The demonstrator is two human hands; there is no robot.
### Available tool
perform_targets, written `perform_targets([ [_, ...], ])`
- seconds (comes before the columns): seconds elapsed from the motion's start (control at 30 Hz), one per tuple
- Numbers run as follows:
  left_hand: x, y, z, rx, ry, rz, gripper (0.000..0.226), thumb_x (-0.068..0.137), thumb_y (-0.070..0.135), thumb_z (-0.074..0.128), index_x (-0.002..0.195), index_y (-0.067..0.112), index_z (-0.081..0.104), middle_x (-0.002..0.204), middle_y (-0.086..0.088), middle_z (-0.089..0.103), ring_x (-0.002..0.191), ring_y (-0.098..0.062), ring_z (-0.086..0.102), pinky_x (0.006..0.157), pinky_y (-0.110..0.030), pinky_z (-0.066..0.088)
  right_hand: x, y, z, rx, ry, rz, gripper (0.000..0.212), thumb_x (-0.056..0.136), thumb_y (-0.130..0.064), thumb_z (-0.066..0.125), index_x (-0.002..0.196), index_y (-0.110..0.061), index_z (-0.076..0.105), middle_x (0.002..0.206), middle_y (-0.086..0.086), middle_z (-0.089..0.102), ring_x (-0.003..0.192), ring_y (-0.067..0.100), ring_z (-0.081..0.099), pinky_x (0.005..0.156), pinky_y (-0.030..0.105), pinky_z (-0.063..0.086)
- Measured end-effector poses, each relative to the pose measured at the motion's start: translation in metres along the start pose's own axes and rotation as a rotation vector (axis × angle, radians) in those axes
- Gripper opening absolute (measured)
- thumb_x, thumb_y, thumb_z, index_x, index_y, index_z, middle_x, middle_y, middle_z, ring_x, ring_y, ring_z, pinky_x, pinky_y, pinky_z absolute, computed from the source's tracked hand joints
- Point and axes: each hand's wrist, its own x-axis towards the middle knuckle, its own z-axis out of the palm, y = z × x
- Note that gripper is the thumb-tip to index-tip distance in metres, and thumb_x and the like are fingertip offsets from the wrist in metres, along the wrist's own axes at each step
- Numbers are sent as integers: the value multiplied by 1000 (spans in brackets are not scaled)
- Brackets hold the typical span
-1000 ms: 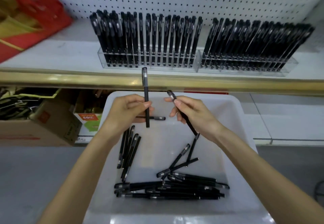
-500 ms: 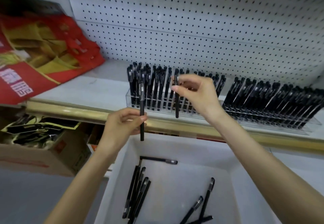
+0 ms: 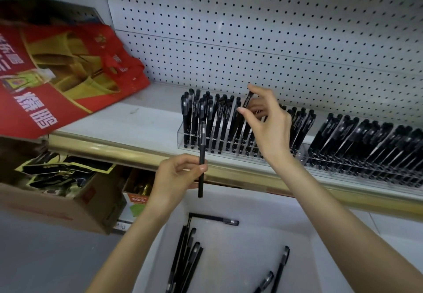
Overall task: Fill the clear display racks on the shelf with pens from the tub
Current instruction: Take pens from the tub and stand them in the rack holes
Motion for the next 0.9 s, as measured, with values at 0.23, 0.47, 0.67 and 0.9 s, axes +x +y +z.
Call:
perform_targets([
  [0.23,-2,-4,0,-3,-2,-6,9,80,13,72,89,11,72,85,-7,74,85,-19,70,68,-29,59,-9,12,8,-120,-72,-58,43,80,-24,74,120,-16,60,90,-4,66,80,9,61,72,32,55],
  [0.47,-3,-7,2,0,-27,-15,9,81,12,71,89,13,72,85,-5,74,84,-18,71,73,-33,59,-14,22,16,-267,-84,-146,46,80,-28,71,122,-13,61,91,4,56,80,16,55,64,35,54],
  [0.67,-2,-4,2,-4,-15,-1,6,81,10,71,87,12,72,85,-7,74,82,-15,70,68,-28,59,-11,26,15,-330,-77,-166,54,77,-27,77,126,-13,59,87,6,51,74,17,50,56,32,49],
  [0.9,-1,-3,7,-21,-24,-1,6,82,9,70,87,11,72,84,-8,74,79,-16,71,69,-29,59,-14,14,-8,-173,-55,-63,42,84,-28,70,124,-17,62,85,-7,45,65,8,44,64,20,45],
])
